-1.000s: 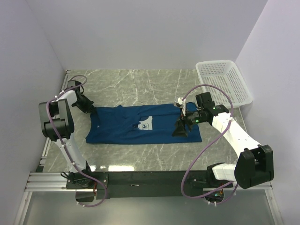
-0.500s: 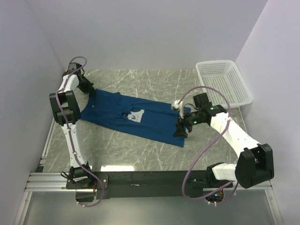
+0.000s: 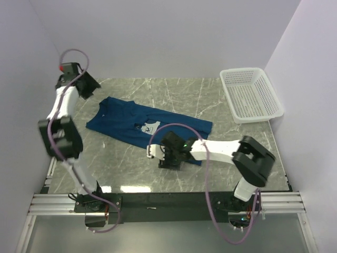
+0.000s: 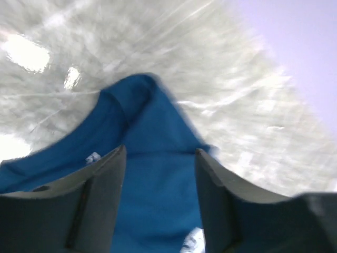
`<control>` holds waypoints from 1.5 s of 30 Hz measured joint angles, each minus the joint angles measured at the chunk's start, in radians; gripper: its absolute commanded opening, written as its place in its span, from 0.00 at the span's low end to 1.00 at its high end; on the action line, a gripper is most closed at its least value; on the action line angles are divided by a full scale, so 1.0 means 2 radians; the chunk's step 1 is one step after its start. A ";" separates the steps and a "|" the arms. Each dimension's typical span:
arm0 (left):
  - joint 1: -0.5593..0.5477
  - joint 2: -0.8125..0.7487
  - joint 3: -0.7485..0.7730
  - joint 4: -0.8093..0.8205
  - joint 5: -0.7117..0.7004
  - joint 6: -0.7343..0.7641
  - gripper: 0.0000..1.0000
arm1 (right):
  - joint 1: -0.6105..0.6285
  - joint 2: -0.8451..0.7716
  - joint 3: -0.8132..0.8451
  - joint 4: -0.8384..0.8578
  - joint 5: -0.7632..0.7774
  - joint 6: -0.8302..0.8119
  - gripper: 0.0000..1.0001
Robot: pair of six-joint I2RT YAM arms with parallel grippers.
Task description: Fold and stack the t-shirts
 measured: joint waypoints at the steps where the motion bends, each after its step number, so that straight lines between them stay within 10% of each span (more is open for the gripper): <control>1: 0.002 -0.041 -0.024 0.012 -0.003 -0.002 0.64 | 0.006 0.018 0.008 0.010 0.018 0.008 0.68; 11: 0.077 -0.489 -0.337 0.098 0.034 -0.029 0.71 | 0.022 0.058 0.029 0.060 0.119 0.056 0.49; 19: 0.076 -0.546 -0.478 0.038 0.101 -0.055 0.66 | 0.023 0.071 0.031 0.067 0.142 0.062 0.04; 30: 0.076 -0.572 -0.603 -0.029 0.101 -0.118 0.66 | 0.075 0.043 0.012 0.039 0.076 0.030 0.00; 32: 0.076 -0.561 -0.603 -0.027 0.094 -0.124 0.66 | 0.111 0.038 0.011 0.025 0.054 0.028 0.11; 33: 0.076 -0.555 -0.604 -0.024 0.091 -0.127 0.66 | 0.127 0.039 0.014 0.018 0.044 0.030 0.43; 37: 0.076 -0.510 -0.604 0.007 0.089 -0.134 0.63 | 0.156 0.057 0.061 -0.033 -0.008 0.034 0.69; 45: 0.076 -0.334 -0.588 0.110 0.091 -0.126 0.49 | -0.009 0.004 0.082 -0.090 -0.107 0.024 0.71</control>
